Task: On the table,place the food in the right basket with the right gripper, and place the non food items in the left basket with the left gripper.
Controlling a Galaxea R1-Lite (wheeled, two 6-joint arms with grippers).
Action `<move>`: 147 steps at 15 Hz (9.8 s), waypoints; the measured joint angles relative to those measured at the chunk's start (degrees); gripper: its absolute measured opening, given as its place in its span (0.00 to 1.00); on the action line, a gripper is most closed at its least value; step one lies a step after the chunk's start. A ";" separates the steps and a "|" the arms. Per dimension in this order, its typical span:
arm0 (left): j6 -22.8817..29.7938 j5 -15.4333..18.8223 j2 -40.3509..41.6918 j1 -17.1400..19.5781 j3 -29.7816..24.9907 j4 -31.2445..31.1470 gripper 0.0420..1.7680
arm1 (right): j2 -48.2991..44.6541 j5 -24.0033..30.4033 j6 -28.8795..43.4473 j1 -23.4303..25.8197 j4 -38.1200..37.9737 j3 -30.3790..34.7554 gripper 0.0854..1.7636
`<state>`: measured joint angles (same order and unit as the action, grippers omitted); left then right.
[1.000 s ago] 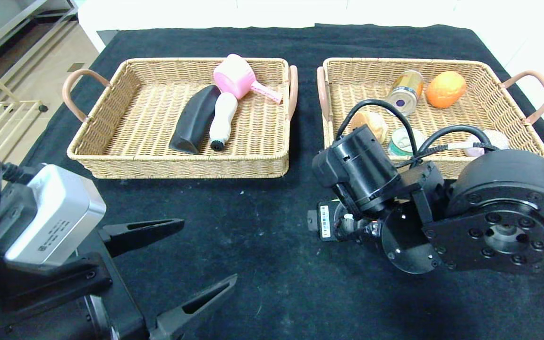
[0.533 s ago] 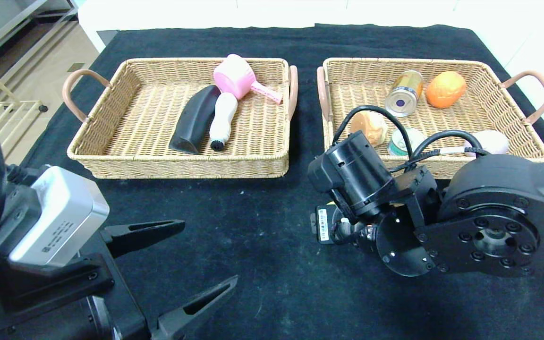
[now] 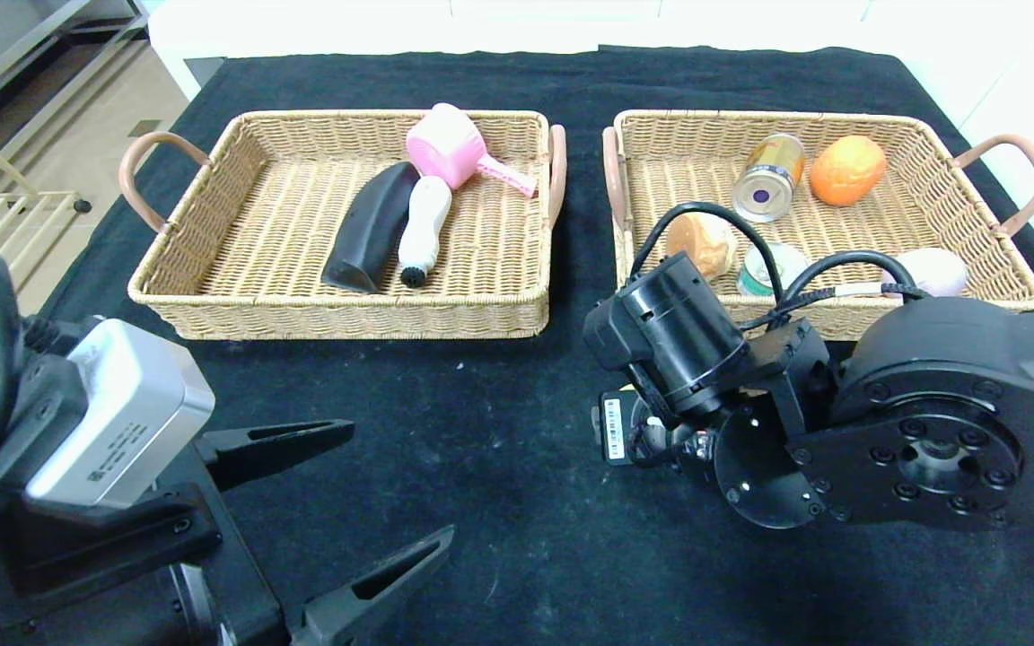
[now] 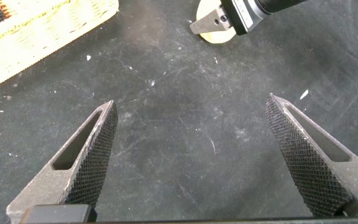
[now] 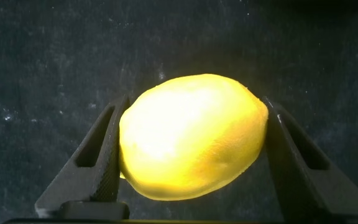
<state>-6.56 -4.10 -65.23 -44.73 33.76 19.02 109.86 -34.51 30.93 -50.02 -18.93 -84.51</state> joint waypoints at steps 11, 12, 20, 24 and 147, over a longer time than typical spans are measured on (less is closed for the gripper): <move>0.02 1.18 0.29 0.07 -0.11 0.22 0.97 | -4.44 -0.27 -2.66 -0.09 -0.96 -0.59 0.76; 0.02 1.18 0.22 0.07 -0.27 0.24 0.97 | -5.34 -0.33 -3.97 0.13 -0.94 -0.59 0.76; -0.16 0.77 0.16 0.07 -0.38 0.29 0.97 | -11.33 -0.27 -15.66 5.06 -0.55 -0.69 0.76; -0.61 0.72 0.16 0.07 -0.38 0.27 0.97 | -12.70 1.48 -20.49 10.36 0.13 -0.78 0.76; 5.71 3.94 65.21 44.80 -32.02 -23.17 0.97 | -109.93 34.35 -30.16 49.94 19.15 84.51 0.97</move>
<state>-0.85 -0.16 -0.02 0.07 1.73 -4.16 -0.07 -0.16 0.77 -0.07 0.22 0.00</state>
